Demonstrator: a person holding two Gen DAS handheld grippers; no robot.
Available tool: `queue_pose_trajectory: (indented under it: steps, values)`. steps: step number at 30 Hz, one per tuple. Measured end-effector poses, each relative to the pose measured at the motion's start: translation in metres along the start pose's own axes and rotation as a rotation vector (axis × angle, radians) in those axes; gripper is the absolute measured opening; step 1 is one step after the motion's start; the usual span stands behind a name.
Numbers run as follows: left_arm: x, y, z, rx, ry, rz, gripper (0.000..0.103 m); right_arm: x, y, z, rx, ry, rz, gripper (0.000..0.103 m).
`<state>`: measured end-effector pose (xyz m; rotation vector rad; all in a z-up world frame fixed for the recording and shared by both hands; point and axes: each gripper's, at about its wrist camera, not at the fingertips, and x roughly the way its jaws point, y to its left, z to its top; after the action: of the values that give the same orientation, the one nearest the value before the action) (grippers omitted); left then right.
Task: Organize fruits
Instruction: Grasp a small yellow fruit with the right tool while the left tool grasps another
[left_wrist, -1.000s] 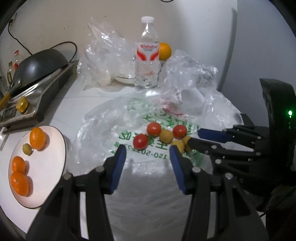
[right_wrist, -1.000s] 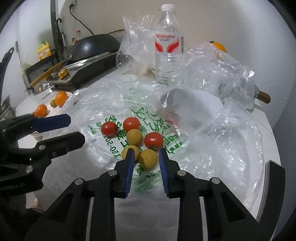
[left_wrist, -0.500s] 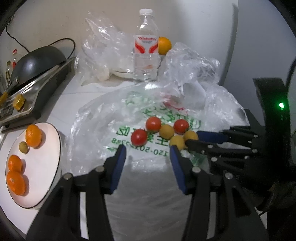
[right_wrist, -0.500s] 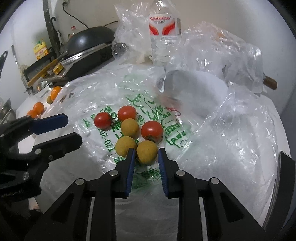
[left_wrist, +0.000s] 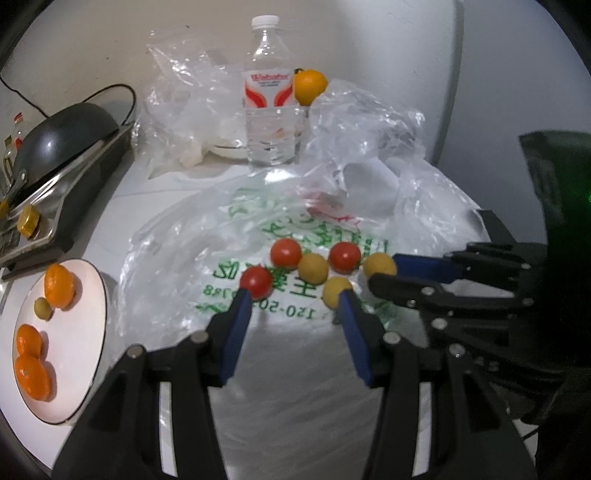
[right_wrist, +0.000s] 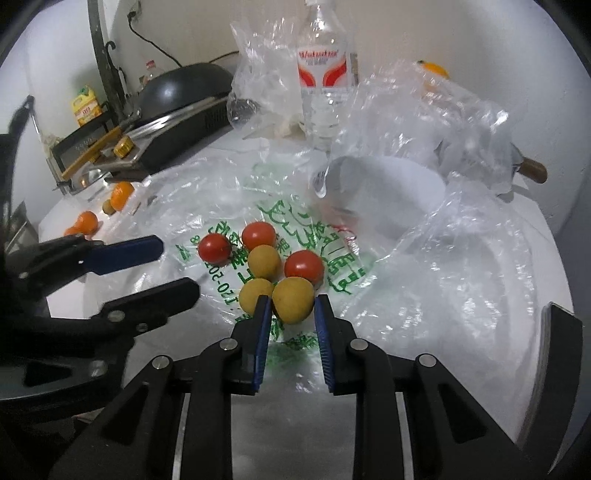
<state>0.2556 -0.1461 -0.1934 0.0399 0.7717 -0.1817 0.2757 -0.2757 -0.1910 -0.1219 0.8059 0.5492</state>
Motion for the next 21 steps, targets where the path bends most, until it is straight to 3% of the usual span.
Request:
queue_pose_trajectory:
  steps: [10, 21]
  values:
    - [0.019, -0.019, 0.009, 0.038, 0.040, 0.013, 0.050, -0.024, -0.024, -0.003, 0.034, -0.042, -0.013, 0.026]
    - [0.048, -0.037, 0.009, 0.054, 0.121, -0.020, 0.049, -0.025, -0.036, -0.008, 0.067, -0.059, 0.025, 0.026]
